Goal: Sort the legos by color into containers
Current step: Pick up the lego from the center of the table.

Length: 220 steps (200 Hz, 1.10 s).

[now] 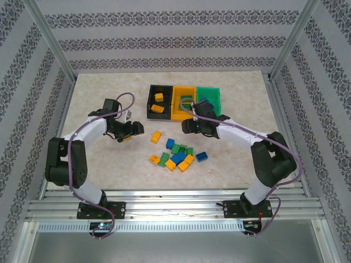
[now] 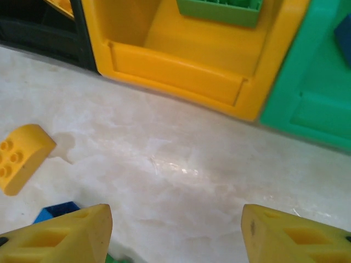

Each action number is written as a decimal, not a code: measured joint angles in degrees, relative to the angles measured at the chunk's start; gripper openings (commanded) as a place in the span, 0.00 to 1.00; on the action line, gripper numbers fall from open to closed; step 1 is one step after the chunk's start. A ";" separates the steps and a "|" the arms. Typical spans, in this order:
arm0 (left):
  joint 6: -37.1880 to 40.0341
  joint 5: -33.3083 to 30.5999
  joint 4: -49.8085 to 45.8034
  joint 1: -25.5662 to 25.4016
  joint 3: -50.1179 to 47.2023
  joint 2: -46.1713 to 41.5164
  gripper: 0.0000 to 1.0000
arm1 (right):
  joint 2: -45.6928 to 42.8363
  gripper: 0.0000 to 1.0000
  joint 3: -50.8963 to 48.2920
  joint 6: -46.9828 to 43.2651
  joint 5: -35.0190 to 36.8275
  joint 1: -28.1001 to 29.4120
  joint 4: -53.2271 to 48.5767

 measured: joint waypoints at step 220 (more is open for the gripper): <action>4.44 -24.65 -6.27 -20.04 19.61 18.88 0.27 | -11.72 0.64 -12.55 1.40 3.28 -0.72 1.53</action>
